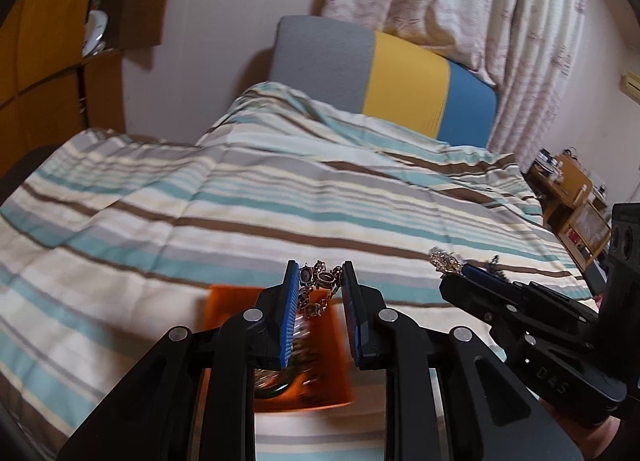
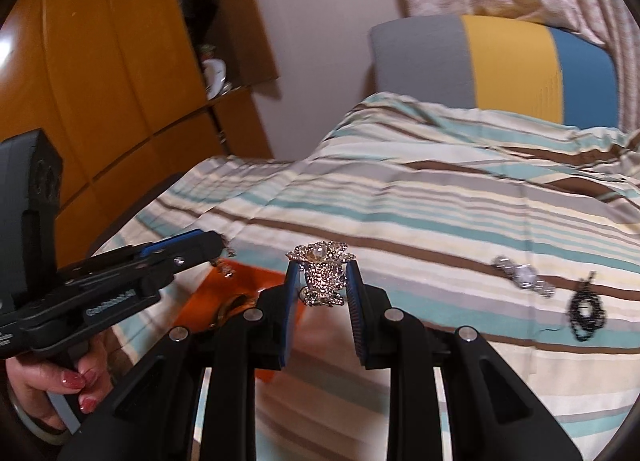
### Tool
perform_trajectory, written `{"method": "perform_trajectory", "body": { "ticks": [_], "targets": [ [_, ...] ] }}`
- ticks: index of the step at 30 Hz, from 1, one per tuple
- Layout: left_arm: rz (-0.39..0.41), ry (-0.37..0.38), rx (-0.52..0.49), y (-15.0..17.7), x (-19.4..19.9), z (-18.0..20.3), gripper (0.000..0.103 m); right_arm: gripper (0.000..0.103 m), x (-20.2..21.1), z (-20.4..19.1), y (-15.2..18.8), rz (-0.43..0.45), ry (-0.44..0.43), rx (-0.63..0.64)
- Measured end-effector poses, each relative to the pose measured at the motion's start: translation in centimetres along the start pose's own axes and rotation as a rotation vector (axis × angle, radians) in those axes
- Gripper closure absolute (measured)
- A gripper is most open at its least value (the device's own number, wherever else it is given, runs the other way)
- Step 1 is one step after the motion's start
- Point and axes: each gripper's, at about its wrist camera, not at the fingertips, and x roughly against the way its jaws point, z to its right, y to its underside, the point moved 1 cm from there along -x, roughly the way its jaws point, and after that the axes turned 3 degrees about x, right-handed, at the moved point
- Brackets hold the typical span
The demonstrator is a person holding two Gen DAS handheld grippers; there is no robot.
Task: Organize jewelry
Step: 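Carry the brooch with the right gripper while the left gripper carries the chain to the orange box, then open both grippers over the orange box to drop the brooch and chain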
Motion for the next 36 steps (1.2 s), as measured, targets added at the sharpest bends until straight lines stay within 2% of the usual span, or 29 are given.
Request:
{"method": "perform_trajectory", "body": {
  "ticks": [8, 15, 19, 29, 36],
  "targets": [
    [-0.046, -0.039, -0.004, 2.6, -1.1, -3.3, 0.081, 0.081, -4.8, -4.2, 2.0, -0.107, -0.072, 0.069],
    [-0.084, -0.069, 0.008, 4.1, -2.8, -4.8, 0.081, 0.081, -7.1, -4.9, 3.2, -0.165, -0.058, 0.100],
    [-0.071, -0.090, 0.002, 4.3, -2.8, -5.1, 0.081, 0.081, -7.3, -5.3, 3.3, -0.156, -0.043, 0.131],
    [-0.072, -0.088, 0.034, 4.3, -2.4, -5.2, 0.081, 0.081, -7.4, -5.3, 3.1, -0.142, -0.011, 0.155],
    [-0.070, -0.087, 0.039, 4.2, -2.1, -5.2, 0.076, 0.081, -7.0, -4.9, 3.0, -0.122, -0.018, 0.131]
  ]
}}
